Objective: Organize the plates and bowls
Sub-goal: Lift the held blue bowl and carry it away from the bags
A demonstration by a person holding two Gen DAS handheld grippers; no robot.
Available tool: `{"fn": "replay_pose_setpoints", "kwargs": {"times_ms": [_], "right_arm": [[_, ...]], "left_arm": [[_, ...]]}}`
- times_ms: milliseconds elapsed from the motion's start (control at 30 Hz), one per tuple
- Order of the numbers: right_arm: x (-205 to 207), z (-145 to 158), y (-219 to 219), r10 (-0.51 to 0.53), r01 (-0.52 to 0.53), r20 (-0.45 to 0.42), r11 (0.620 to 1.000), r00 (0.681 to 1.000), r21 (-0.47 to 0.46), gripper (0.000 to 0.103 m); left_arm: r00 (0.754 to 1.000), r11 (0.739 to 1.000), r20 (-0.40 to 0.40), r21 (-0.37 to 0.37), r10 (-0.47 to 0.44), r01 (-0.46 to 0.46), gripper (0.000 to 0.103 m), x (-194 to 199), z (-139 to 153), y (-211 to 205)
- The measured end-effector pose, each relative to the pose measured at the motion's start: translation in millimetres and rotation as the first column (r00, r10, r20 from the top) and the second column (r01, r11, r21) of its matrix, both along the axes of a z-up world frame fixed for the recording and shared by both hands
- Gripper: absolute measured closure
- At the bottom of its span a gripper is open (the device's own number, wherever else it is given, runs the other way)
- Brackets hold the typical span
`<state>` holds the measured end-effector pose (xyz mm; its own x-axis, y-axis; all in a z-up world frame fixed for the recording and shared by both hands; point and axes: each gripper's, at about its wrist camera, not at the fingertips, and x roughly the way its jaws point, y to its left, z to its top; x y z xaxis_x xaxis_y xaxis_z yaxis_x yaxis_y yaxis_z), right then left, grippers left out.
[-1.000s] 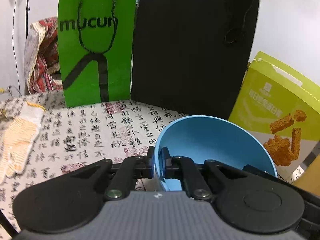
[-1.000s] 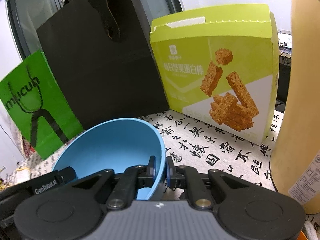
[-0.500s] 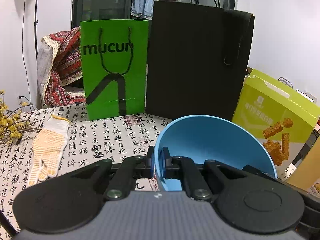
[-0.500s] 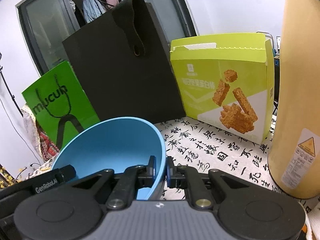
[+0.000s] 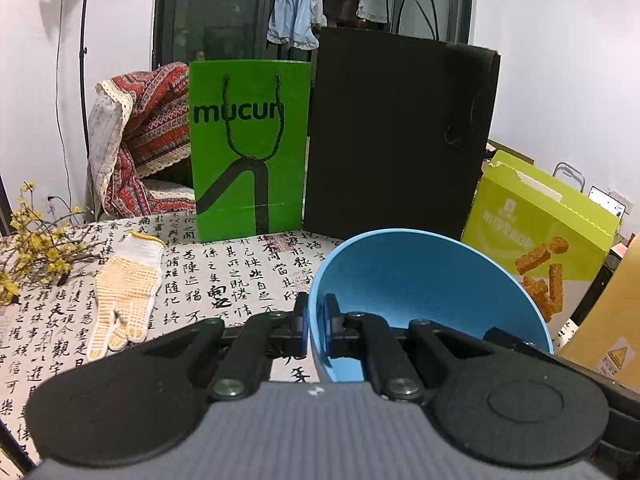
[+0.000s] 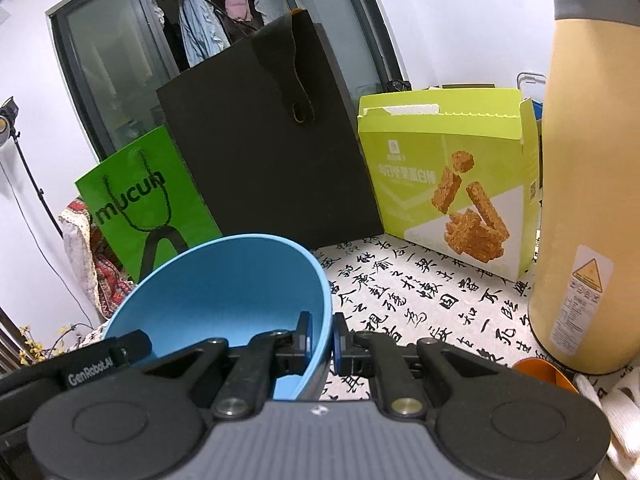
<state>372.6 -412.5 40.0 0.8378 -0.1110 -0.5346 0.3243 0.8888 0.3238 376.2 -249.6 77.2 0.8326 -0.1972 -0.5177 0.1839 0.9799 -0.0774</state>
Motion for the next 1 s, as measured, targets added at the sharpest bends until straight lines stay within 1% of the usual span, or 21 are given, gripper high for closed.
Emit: {"fn": "replay_pose_setpoints", "kwargs": {"times_ms": [300, 1000], "right_arm": [[-22.6, 7.3, 10.6, 0.015, -0.014, 0.02, 1.0, 1.0, -0.011, 0.094], [-67.4, 16.1, 37.2, 0.042, -0.04, 0.05, 0.999, 0.998, -0.031, 0.094]], "left_arm": [[1.0, 1.0, 0.018, -0.007, 0.005, -0.005, 0.095, -21.6, 8.5, 9.3], [0.999, 0.999, 0.037, -0.032, 0.013, -0.012, 0.095, -66.9, 17.9, 37.8]]}}
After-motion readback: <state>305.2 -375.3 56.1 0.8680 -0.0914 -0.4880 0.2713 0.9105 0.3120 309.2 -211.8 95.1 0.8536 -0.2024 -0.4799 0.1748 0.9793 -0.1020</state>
